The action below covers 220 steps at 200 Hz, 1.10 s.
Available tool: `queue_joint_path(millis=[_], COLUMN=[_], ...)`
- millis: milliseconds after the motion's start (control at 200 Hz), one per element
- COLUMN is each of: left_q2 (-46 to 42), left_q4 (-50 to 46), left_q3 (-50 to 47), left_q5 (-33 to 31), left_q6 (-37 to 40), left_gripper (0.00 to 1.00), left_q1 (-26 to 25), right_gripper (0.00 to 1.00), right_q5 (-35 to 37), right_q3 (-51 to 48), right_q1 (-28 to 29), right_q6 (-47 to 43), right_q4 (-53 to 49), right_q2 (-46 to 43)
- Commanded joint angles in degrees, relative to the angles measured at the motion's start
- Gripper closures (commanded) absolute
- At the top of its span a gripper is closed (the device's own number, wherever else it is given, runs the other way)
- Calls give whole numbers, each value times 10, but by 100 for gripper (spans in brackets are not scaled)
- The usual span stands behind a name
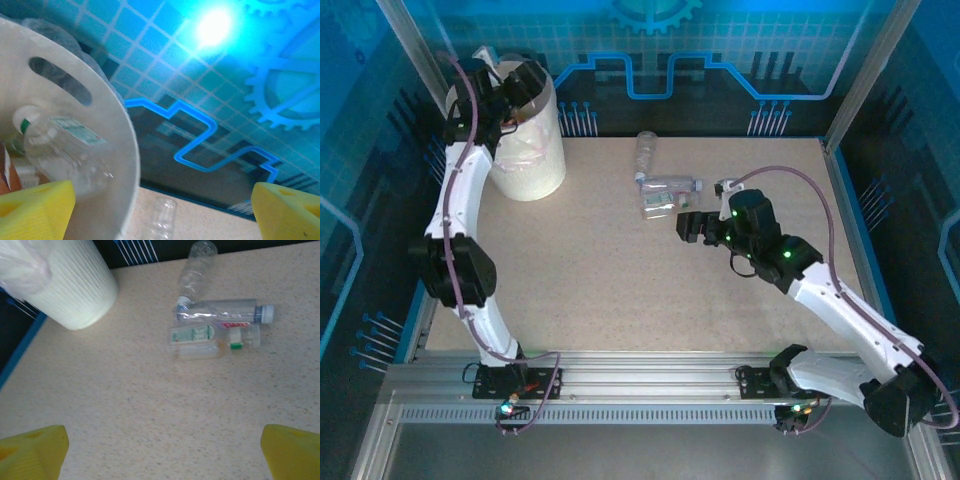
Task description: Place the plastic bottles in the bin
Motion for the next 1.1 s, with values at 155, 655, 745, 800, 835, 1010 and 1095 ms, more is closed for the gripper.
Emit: queue_joint_path(millis=[155,655,745,800,835,1010,1095], left_q2=[-189,-501,-546,-570,-583,-644,-658], left_q4=[128,71,21,-15,-34,-50,-52], left_q3=[-243,-584,-598,-597,-595,-636,-657], left_q5=[12,49,25,4,-7,-38,-47], left_q6=[-49,-78,-36,-10,9,37,24], left_gripper=[1,1,1,1,1,1,1], left_q1=[-19,-22,-21,-21,-20,-20,-20], right_gripper=[0,0,0,0,0,2,2], right_q5=[-77,-145,-154,-149,-144,-148,-141], right_q3=[39,229,278,305,324,398,414], right_q1=[-67,-129,-140,-141,-141,-141,-138], right_q6=[-176,-605,-685,-723,-742,-813,-830], right_q4=[-4,-114,-150,-168,-174,-178,-165], right_q2=[110,389,447,477,495,571,592])
